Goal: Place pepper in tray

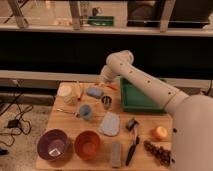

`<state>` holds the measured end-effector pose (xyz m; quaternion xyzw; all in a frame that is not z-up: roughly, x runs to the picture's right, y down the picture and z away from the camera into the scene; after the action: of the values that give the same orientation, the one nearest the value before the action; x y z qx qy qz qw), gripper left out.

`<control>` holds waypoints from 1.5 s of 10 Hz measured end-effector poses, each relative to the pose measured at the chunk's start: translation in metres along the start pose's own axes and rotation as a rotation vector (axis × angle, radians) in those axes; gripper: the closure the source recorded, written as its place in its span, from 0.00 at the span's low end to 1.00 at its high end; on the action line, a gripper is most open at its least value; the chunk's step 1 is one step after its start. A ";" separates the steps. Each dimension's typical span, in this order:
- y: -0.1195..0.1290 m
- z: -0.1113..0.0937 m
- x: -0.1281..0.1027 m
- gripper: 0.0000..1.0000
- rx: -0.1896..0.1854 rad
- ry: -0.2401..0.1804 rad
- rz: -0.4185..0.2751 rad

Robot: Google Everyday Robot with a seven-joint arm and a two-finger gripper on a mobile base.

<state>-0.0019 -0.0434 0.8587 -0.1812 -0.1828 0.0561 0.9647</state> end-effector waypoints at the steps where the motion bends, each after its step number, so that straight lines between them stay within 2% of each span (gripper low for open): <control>1: -0.002 -0.004 0.024 1.00 0.012 0.010 0.046; 6: -0.016 0.003 0.083 1.00 0.037 0.054 0.188; 8: -0.024 -0.005 0.104 1.00 0.064 0.083 0.223; 11: -0.026 -0.027 0.150 1.00 0.105 0.134 0.309; 15: -0.017 -0.024 0.194 1.00 0.112 0.175 0.414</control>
<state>0.1876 -0.0338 0.9086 -0.1650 -0.0541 0.2468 0.9534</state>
